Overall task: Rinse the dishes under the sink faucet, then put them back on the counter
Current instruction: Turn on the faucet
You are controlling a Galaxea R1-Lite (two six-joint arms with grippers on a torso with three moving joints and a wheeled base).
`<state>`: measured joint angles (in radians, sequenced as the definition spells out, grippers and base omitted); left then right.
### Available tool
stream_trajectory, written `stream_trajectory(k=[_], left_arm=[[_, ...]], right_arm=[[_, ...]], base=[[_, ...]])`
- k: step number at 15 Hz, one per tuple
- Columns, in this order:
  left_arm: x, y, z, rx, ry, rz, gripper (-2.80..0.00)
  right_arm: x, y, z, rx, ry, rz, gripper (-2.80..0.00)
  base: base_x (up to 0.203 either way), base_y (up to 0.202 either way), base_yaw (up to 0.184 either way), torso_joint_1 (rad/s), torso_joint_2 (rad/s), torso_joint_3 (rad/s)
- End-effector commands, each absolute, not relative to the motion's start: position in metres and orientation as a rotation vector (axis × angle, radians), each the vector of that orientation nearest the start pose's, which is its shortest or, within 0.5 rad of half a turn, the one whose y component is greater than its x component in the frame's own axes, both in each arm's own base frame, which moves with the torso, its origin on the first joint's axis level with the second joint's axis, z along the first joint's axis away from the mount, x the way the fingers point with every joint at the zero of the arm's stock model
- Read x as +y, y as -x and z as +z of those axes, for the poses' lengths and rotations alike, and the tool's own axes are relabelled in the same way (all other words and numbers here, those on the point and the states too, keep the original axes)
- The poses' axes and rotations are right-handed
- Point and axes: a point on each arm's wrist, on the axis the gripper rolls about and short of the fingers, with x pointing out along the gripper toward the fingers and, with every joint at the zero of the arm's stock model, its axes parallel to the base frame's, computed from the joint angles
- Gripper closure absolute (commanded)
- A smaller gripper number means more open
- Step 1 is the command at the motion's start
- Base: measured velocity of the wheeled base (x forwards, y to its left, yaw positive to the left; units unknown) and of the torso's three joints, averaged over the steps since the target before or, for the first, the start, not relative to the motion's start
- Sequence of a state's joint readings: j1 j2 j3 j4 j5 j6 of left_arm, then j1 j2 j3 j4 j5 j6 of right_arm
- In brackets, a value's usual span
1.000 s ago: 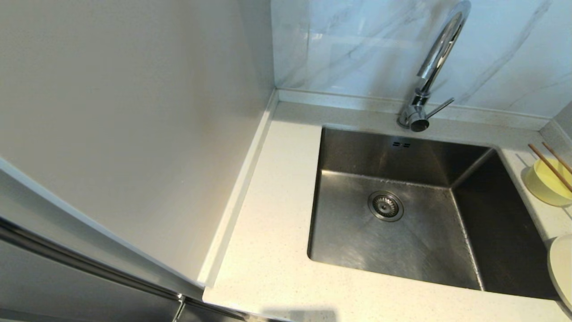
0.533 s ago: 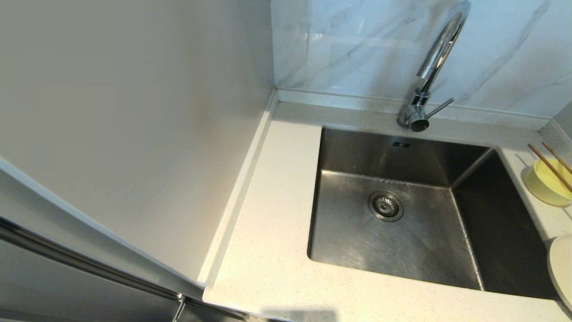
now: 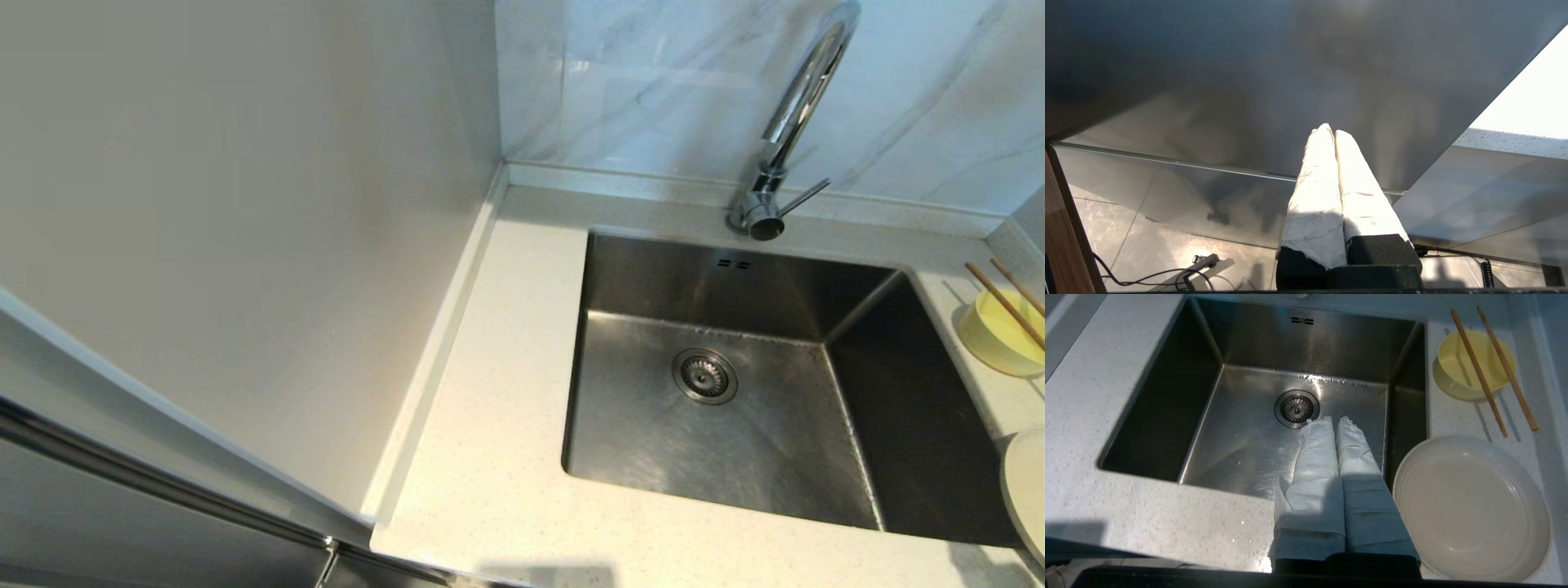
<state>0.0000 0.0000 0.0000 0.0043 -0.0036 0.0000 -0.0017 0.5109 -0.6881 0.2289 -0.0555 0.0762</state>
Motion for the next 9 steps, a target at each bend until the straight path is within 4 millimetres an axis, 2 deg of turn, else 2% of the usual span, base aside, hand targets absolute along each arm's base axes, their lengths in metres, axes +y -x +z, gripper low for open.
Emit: stream_trajectory(k=[1,5,7,9], left_arm=[[0.0,0.023,0.075,0.005,0.0,-0.004,0.0],[0.0,0.023,0.075,0.005,0.0,-0.003,0.0],[0.0,0.023,0.075,0.005,0.0,-0.004,0.0],[0.0,0.023,0.075,0.005,0.0,-0.004,0.0]], right_arm=[[-0.001,-0.035,0.264,0.141,-0.073,-0.067,0.0],[-0.003,-0.08,0.294,0.248,-0.064,-0.131,0.0],[-0.004,-0.086,0.3,0.386,-0.058,-0.144,0.0],[-0.003,-0.098,0.309,0.431,-0.129,-0.099,0.0]], base=[[0.0,0.0,0.0,0.0,0.0,0.0],[0.0,0.0,0.0,0.0,0.0,0.0],[0.0,0.0,0.0,0.0,0.0,0.0],[0.0,0.0,0.0,0.0,0.0,0.0]])
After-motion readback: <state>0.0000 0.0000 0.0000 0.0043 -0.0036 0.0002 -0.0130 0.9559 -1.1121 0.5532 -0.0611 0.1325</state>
